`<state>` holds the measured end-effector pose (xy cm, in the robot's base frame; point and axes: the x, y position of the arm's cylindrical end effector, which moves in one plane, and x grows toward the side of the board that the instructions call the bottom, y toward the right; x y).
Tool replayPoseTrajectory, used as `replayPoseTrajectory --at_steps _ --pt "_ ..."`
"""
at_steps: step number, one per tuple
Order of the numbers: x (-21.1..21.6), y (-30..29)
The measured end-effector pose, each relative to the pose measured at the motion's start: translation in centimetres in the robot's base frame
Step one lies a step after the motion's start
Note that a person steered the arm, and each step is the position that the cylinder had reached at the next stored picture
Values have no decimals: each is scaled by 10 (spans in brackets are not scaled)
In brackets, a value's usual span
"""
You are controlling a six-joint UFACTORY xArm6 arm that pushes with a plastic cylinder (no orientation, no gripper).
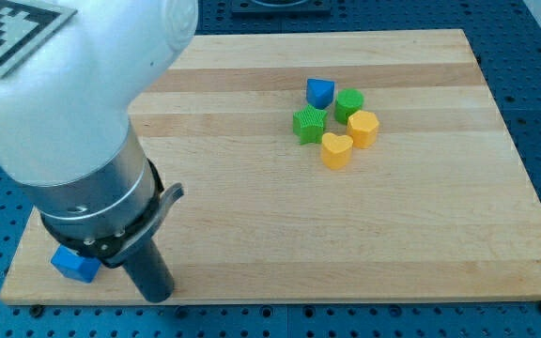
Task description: Slide the red circle to the top left of the green star
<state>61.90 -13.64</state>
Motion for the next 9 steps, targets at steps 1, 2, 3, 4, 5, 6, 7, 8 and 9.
replayPoseTrajectory --at_steps 1,2,3,4,5,6,7,8,9 --pt "-1 -11" --pt "0 -28" --pt "0 -41" --pt "-1 -53" --pt "-1 -66" --pt "-1 -81" --pt "-1 -100" --pt "-1 -117" --pt "-1 -131"
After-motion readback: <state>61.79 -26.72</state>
